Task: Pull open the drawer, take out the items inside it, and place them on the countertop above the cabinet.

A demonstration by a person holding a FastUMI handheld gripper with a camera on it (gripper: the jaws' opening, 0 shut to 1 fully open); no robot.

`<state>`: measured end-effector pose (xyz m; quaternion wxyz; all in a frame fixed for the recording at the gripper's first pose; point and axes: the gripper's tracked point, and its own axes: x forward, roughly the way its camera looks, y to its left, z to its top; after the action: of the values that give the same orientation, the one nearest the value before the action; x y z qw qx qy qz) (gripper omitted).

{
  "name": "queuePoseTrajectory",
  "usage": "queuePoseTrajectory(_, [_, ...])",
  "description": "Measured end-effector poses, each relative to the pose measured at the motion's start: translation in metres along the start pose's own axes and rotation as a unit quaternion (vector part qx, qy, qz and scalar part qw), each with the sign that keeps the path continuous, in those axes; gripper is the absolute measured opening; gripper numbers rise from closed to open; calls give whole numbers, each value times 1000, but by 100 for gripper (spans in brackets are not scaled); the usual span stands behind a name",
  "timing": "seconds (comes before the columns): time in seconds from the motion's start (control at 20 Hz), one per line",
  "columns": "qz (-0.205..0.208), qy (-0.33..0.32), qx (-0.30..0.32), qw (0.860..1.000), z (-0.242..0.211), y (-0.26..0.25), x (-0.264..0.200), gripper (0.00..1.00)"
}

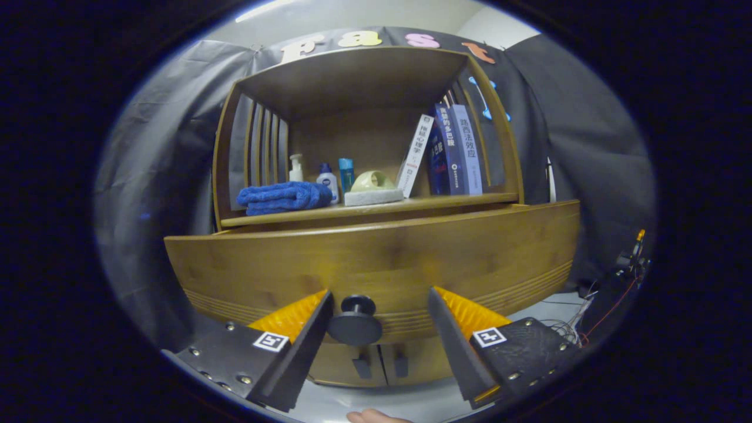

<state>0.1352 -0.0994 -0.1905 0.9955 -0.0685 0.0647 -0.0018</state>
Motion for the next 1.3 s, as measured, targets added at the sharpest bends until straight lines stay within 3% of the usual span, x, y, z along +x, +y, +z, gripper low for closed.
queuePoseTrajectory(1.3, [-1, -30, 4, 1000, 7, 7, 108, 98])
